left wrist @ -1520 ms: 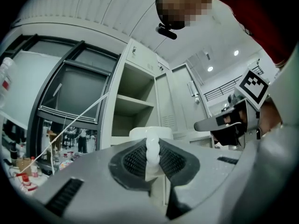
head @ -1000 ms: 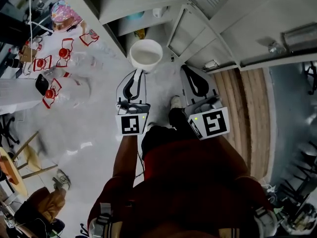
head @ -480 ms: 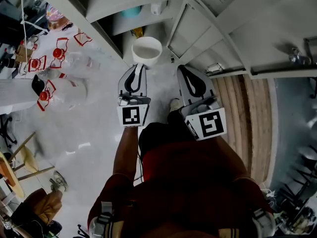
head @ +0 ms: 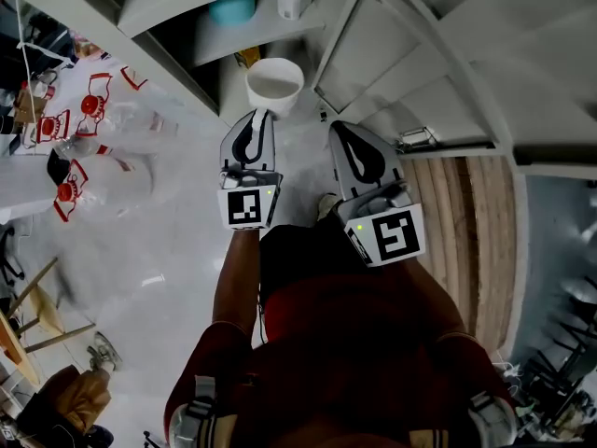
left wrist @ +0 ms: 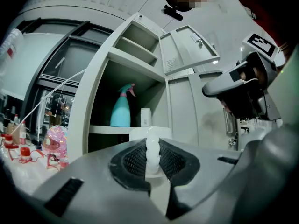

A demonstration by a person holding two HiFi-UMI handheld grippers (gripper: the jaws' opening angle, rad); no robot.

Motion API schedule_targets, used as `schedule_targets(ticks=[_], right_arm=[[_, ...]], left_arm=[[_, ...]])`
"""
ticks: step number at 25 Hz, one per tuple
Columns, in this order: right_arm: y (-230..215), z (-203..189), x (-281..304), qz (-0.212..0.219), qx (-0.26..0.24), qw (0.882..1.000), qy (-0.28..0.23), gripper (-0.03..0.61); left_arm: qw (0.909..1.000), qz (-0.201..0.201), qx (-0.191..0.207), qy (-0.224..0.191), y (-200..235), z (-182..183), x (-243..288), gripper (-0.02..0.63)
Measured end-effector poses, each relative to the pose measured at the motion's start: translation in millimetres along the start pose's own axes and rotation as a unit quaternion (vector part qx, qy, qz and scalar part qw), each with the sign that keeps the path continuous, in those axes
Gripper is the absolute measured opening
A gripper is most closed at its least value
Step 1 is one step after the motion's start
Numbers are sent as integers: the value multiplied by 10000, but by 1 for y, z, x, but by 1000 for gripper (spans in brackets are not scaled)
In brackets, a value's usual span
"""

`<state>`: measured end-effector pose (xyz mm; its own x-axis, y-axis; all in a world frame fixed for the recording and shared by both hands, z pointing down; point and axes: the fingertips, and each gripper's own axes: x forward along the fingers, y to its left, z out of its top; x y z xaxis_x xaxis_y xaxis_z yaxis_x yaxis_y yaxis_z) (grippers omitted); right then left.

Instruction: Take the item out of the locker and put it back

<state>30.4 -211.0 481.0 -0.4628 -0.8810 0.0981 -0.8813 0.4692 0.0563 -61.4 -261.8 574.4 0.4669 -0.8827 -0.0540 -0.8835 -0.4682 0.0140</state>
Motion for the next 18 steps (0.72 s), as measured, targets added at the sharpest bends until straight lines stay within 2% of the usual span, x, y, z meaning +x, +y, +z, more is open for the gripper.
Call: schedule_targets(ticks=[18], right_arm=[[-8,-89,29,-42,58,9992,-403,0]], left_arm=[[9998,-21,115,-161,9,-82,55,49]])
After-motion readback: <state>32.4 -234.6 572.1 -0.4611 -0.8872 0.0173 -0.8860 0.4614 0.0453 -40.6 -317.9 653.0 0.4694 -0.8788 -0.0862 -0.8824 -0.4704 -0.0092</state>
